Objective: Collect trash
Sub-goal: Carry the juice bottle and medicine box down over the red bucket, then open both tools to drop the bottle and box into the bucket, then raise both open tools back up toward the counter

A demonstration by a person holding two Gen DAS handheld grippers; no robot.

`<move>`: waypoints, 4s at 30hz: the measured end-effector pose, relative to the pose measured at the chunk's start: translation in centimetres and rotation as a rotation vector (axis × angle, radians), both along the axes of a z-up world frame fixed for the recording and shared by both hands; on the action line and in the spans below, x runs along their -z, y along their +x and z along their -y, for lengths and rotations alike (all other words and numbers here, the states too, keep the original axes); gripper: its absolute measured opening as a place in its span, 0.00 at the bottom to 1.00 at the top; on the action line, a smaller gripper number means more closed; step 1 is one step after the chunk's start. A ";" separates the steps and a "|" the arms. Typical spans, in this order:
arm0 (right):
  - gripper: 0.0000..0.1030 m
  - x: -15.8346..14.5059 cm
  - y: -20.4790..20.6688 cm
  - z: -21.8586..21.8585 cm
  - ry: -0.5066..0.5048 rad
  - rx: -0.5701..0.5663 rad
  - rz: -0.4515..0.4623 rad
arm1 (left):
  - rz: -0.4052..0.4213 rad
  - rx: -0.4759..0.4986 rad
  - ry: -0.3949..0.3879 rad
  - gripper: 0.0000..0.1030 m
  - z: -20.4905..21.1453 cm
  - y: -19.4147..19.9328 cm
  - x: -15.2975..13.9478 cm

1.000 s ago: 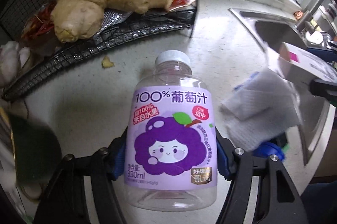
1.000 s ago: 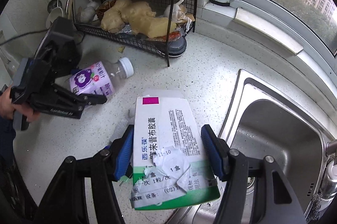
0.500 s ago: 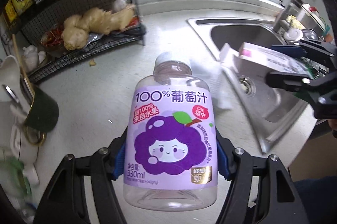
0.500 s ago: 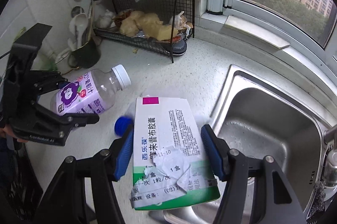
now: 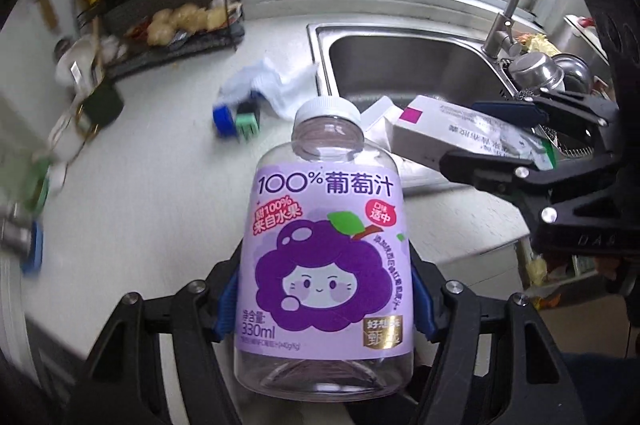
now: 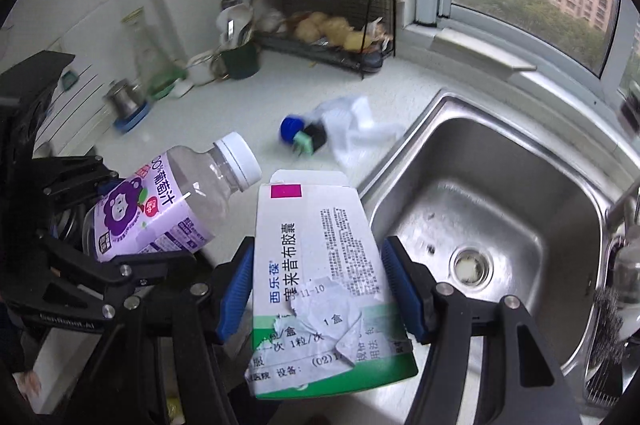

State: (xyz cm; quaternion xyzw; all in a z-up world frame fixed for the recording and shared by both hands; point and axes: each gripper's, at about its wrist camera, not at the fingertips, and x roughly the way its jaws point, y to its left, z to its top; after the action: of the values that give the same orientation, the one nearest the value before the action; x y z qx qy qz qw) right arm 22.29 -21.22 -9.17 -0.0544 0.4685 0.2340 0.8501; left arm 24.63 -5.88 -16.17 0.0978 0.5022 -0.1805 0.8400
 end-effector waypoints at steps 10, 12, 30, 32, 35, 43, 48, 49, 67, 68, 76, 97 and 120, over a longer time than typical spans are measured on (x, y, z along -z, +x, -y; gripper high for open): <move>0.59 1.2 -6.6 2.0 -0.003 -0.050 -0.029 | -0.047 -0.102 -0.057 0.63 2.7 -8.2 1.9; 0.59 2.2 -7.8 2.1 -0.013 -0.058 -0.059 | -0.068 -0.112 -0.077 0.63 2.8 -9.6 2.8; 0.59 18.8 -12.3 -1.3 -0.060 -0.010 -0.293 | -0.338 -0.184 -0.081 0.63 -0.2 -12.6 20.9; 0.59 22.5 -12.1 -1.7 -0.074 0.010 -0.322 | -0.357 -0.192 -0.076 0.63 -0.3 -12.6 24.0; 0.59 27.2 -12.0 -2.1 -0.095 0.016 -0.339 | -0.385 -0.189 -0.064 0.63 -0.4 -12.3 29.0; 0.59 40.8 -9.4 -2.6 -0.144 0.038 -0.415 | -0.480 -0.224 -0.031 0.63 -0.7 -10.7 43.2; 0.59 48.7 -8.5 -3.2 -0.174 0.048 -0.447 | -0.502 -0.199 -0.016 0.63 0.1 -9.2 51.0; 0.59 49.8 -8.5 -3.2 -0.175 0.054 -0.451 | -0.506 -0.197 -0.013 0.63 0.3 -9.0 52.2; 0.60 60.0 -8.2 -2.3 -0.207 0.043 -0.523 | -0.549 -0.102 0.024 0.64 1.5 -7.9 63.5; 0.63 60.0 -8.2 -2.3 -0.208 0.035 -0.523 | -0.539 -0.093 0.034 0.65 1.6 -7.9 63.4; 0.90 58.4 -8.6 -1.5 -0.212 0.037 -0.481 | -0.515 -0.114 0.054 0.86 1.5 -8.1 62.0; 0.95 32.0 -15.3 1.4 -0.123 0.101 -0.380 | -0.369 -0.197 0.004 0.86 0.8 -16.9 32.3; 0.96 4.2 -13.6 2.7 0.010 0.083 -0.016 | -0.053 -0.246 -0.077 0.87 -0.1 -16.4 2.0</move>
State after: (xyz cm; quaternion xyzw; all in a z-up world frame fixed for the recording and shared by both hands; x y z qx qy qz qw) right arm 8.74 -23.95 -13.38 -0.0288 0.4760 0.2012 0.8556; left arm 8.20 -5.75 -18.13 -0.0017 0.5250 -0.0979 0.8454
